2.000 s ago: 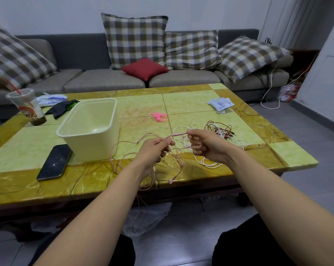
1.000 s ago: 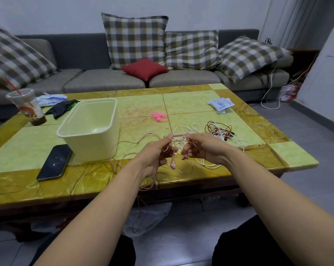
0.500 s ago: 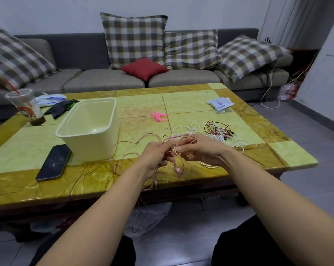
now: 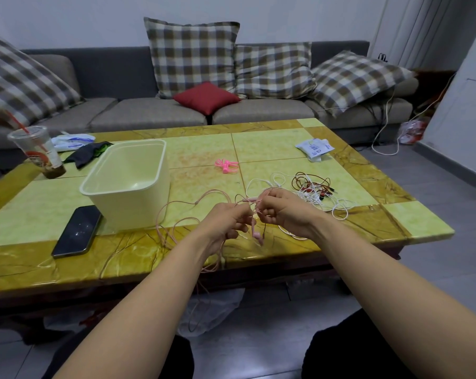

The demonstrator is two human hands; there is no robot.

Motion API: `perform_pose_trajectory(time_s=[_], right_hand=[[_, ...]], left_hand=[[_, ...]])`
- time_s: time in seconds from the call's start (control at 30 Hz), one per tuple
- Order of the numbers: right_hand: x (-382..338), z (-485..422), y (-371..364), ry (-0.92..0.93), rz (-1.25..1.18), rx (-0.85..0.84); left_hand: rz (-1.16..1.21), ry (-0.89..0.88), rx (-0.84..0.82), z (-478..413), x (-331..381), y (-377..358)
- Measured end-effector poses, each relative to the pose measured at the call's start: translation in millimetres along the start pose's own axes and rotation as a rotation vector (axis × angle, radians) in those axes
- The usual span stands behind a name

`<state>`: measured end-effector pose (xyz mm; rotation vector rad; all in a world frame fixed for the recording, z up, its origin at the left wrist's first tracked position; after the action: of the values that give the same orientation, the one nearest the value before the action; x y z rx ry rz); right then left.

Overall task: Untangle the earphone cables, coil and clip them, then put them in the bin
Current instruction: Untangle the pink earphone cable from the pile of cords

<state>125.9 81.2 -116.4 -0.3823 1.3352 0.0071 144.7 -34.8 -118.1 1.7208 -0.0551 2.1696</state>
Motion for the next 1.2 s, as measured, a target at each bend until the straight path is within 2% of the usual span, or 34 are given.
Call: perform_pose_trajectory(time_s=[0.07, 0.23, 0.43, 0.53, 0.77, 0.9, 1.03, 1.2], right_hand=[[1, 1, 0, -0.017, -0.055, -0.004], [-4, 6, 1, 0.027, 0.277, 0.001], [-9, 8, 6, 0.051, 0.419, 0.008], [-7, 9, 8, 0.052, 0.486, 0.031], [-9, 8, 4, 0.078, 0.537, 0.072], [-13, 8, 4, 0.116, 0.500, 0.094], [-18, 8, 3, 0.175, 0.478, 0.087], [-21, 8, 3, 0.232, 0.456, 0.099]], left_hand=[[0.014, -0.009, 0.001, -1, 1, 0], [-0.002, -0.012, 0.032, -4, -2, 7], [0.009, -0.009, 0.061, -4, -5, 11], [-0.073, -0.017, 0.076, -2, -4, 11], [-0.086, -0.078, 0.205, 2, 3, 19], [-0.130, -0.026, 0.159, 1, -1, 15], [-0.166, 0.009, 0.182, 0, -4, 18], [-0.175, 0.061, 0.096, 1, -6, 11]])
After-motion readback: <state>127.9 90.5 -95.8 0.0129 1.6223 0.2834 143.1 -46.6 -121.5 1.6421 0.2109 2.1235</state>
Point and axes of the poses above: each hand's wrist, its own z-axis away from the middle knuckle, its own y-axis out of the back of the hand, x = y × z, the point moved 9 cm from there along -z, towards the middle knuckle, and after that the axes turned 8 degrees about -z, right-handed, at the moved point
